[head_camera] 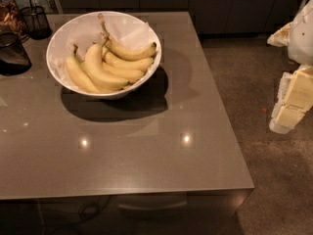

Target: Pick banana from white bowl

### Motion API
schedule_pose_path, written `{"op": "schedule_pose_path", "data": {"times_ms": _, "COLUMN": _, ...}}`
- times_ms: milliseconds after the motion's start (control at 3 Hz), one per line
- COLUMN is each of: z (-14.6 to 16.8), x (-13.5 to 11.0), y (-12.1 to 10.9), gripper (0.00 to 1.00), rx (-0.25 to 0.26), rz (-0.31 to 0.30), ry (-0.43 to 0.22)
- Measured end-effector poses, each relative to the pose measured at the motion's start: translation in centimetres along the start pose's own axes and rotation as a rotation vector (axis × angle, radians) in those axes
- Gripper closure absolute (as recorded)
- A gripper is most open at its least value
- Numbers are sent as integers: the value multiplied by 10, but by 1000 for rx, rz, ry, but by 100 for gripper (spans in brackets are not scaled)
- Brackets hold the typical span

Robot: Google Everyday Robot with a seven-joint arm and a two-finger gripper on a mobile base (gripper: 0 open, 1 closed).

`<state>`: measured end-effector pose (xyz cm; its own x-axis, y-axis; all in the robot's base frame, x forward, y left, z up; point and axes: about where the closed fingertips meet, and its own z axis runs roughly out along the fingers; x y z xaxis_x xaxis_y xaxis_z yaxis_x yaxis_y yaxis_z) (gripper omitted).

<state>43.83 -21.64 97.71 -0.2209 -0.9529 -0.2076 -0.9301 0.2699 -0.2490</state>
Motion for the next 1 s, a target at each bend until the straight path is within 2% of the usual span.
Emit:
{"op": "schedule_pose_path", "data": {"times_ms": 333, "z": 0, "x": 0, "y": 0, "gripper": 0, "rx": 0, "rz": 0, "ry": 0}}
{"op": "schedule_pose_path", "data": {"times_ms": 667, "z": -1, "x": -3, "y": 0, "gripper": 0, "rx": 12, "rz": 47, "ry": 62}}
{"op": "schedule_pose_path", "data": {"times_ms": 1000, "z": -16, "x": -31, "y": 4, "gripper": 0, "rx": 35, "rz": 105, "ry": 102}}
